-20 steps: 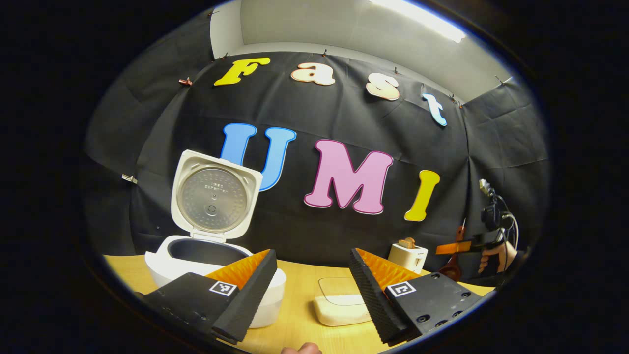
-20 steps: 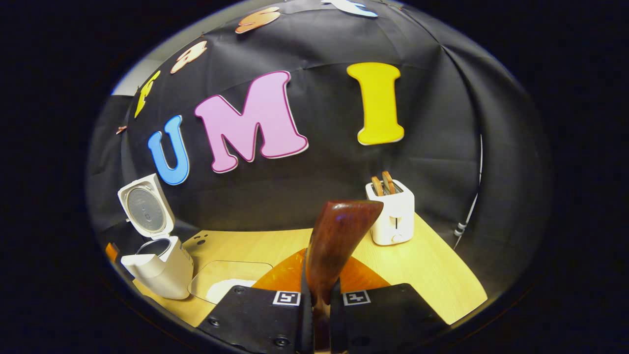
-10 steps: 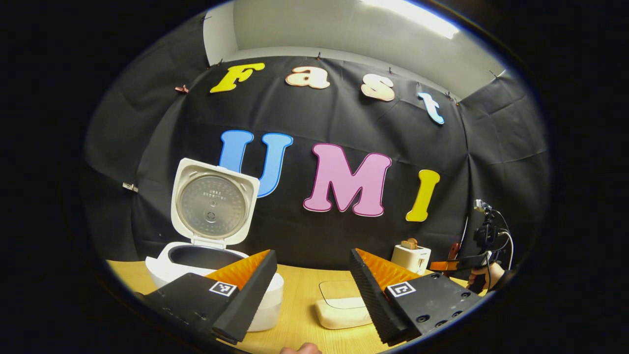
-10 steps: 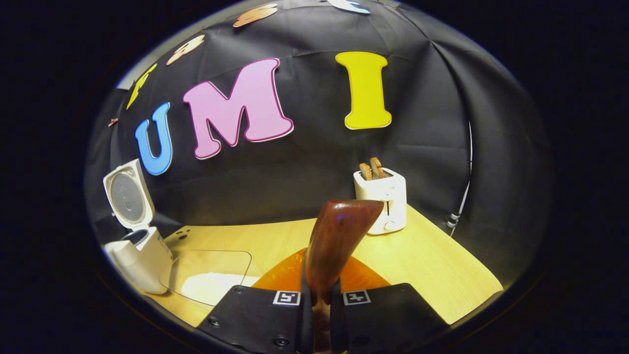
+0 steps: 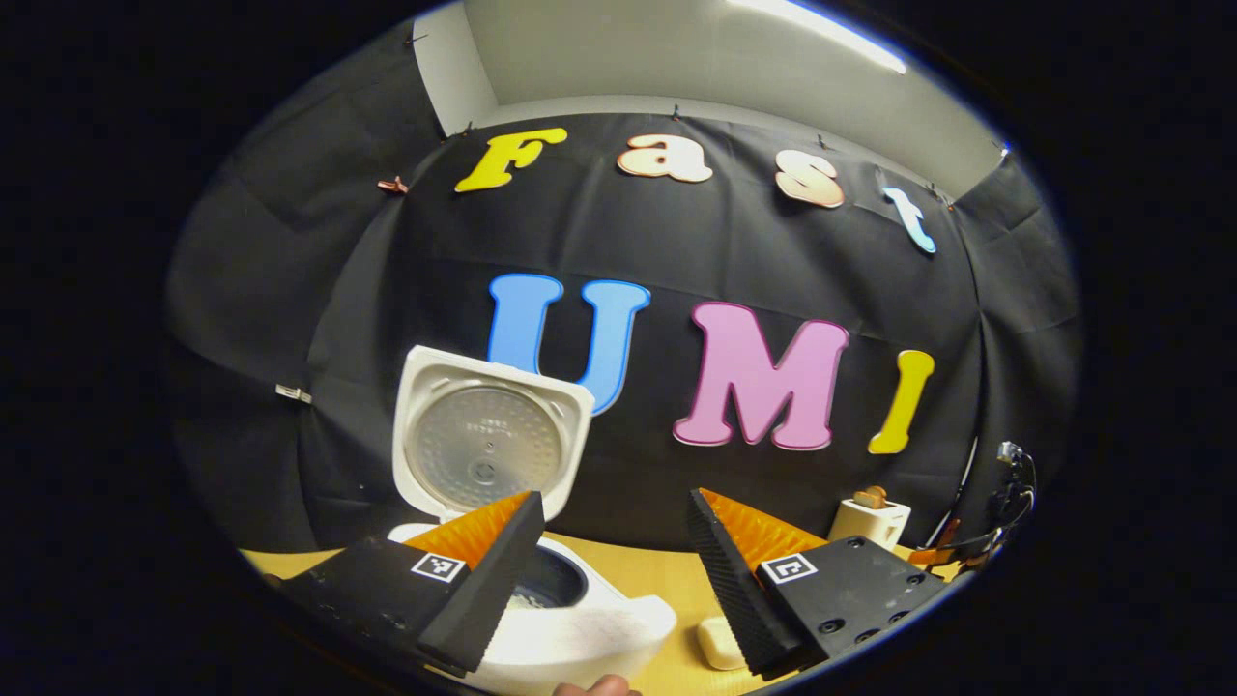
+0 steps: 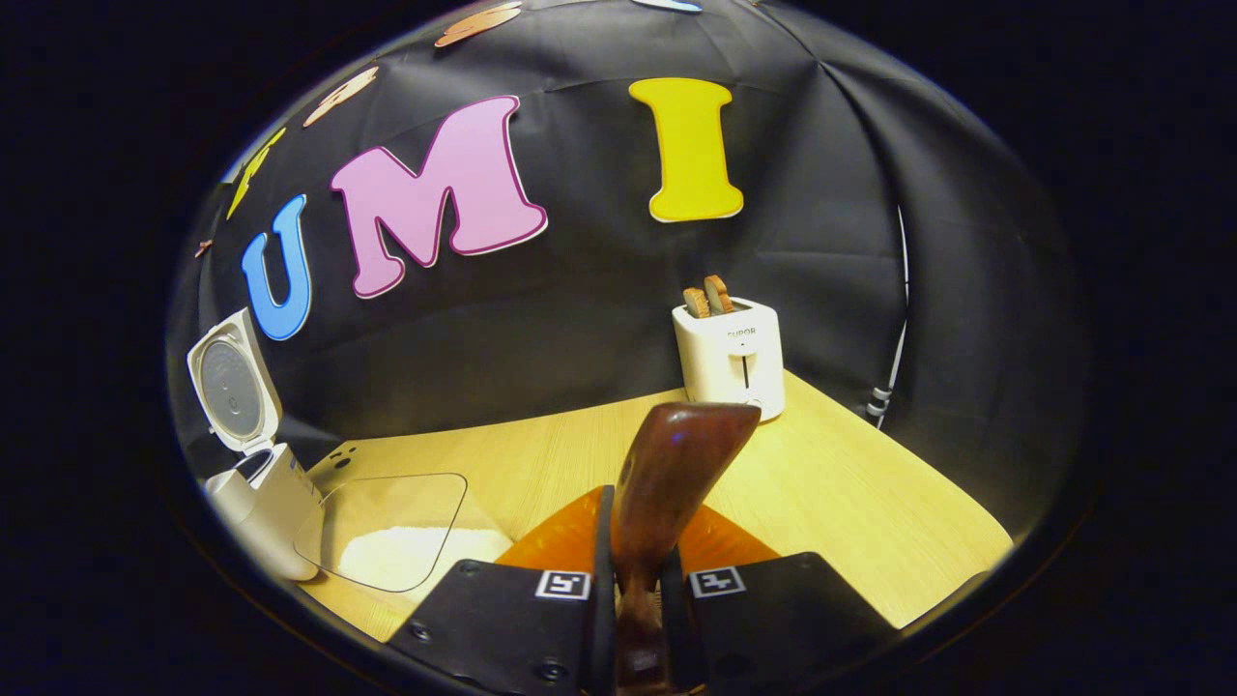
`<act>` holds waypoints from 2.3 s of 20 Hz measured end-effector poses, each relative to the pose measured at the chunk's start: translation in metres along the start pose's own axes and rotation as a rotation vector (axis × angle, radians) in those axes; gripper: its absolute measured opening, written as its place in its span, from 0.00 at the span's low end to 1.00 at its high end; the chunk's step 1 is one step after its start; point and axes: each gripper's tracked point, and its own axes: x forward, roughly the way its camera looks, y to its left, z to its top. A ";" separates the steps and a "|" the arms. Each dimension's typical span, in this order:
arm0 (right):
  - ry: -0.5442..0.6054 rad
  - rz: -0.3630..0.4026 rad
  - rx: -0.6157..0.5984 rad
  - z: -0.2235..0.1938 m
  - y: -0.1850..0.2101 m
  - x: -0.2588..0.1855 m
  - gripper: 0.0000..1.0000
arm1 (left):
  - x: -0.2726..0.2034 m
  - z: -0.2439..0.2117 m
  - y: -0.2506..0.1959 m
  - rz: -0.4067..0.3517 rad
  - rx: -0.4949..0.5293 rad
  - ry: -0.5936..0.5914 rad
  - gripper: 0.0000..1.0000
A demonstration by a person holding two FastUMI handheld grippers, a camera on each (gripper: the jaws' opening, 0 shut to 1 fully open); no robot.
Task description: Close the left gripper, press the button to open the rice cooker; take a wooden spoon from the chopstick holder with the right hand, scoop a spoonful of rice and pour it into the rice cooker, then put the wooden spoon back into the chopstick holder.
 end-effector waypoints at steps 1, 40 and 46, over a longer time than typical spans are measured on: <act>-0.012 0.004 0.008 0.006 0.001 -0.004 0.51 | 0.010 0.009 0.010 0.012 0.001 -0.004 0.95; -0.200 0.240 -0.211 0.009 0.095 -0.114 0.98 | 0.258 0.034 0.128 0.209 0.188 0.289 0.95; -0.199 0.272 -0.188 -0.002 0.094 -0.126 0.98 | 0.197 0.023 0.096 0.168 0.135 0.377 0.96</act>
